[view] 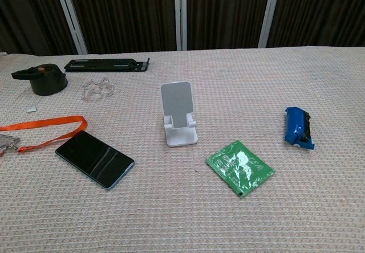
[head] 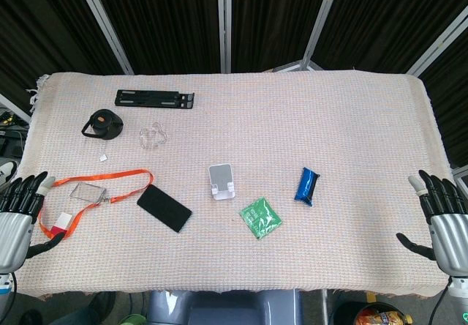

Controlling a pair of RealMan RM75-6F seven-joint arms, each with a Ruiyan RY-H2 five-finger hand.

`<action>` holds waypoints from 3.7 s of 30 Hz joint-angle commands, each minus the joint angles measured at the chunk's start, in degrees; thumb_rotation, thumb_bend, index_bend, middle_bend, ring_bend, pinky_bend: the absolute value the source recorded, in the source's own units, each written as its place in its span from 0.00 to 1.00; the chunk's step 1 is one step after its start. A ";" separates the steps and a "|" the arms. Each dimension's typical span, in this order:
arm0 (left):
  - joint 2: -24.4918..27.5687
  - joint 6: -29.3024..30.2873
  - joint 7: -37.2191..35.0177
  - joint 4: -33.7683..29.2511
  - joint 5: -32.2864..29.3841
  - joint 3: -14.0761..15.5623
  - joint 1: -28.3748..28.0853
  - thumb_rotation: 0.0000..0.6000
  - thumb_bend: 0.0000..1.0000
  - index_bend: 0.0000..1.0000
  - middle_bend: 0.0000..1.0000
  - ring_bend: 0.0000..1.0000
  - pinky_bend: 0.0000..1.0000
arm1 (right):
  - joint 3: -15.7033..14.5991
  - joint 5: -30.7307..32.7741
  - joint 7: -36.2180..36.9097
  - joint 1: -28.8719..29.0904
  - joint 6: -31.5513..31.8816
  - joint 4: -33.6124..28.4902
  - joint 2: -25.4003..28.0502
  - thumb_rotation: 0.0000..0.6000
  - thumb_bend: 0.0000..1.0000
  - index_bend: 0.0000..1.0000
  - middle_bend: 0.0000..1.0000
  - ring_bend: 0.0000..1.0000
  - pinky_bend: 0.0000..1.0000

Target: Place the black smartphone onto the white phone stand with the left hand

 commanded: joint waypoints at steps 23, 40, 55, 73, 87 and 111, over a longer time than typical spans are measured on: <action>-11.25 -30.64 8.33 10.29 -7.17 -4.25 -19.55 1.00 0.00 0.00 0.00 0.00 0.00 | 0.79 3.44 -1.03 0.90 -2.51 -0.45 0.01 1.00 0.00 0.00 0.00 0.00 0.00; -24.30 -44.96 11.99 25.13 -5.23 -3.39 -33.43 1.00 0.00 0.17 0.06 0.13 0.21 | 2.04 8.68 -2.52 1.68 -4.86 1.09 -0.71 1.00 0.00 0.00 0.00 0.00 0.00; -27.49 -45.84 12.44 27.29 -5.59 -1.55 -35.88 1.00 0.00 0.21 0.09 0.17 0.28 | 2.37 9.74 -2.08 1.89 -5.38 1.57 -0.67 1.00 0.00 0.00 0.00 0.00 0.00; -26.93 -40.20 12.22 26.33 -4.48 -0.70 -35.62 1.00 0.00 0.56 0.41 0.45 0.46 | 2.30 9.55 -1.36 1.80 -5.26 1.43 -0.42 1.00 0.00 0.00 0.00 0.00 0.00; -16.49 -27.97 24.33 17.90 7.16 -2.40 -36.47 1.00 0.00 0.58 0.43 0.47 0.47 | 2.28 8.60 0.89 1.23 -4.19 0.38 0.84 1.00 0.00 0.00 0.00 0.00 0.00; -22.43 -51.23 52.39 23.58 12.33 -8.66 -55.31 1.00 0.00 0.53 0.38 0.44 0.41 | 2.93 9.83 7.48 0.16 -3.37 1.65 3.19 1.00 0.00 0.00 0.00 0.00 0.00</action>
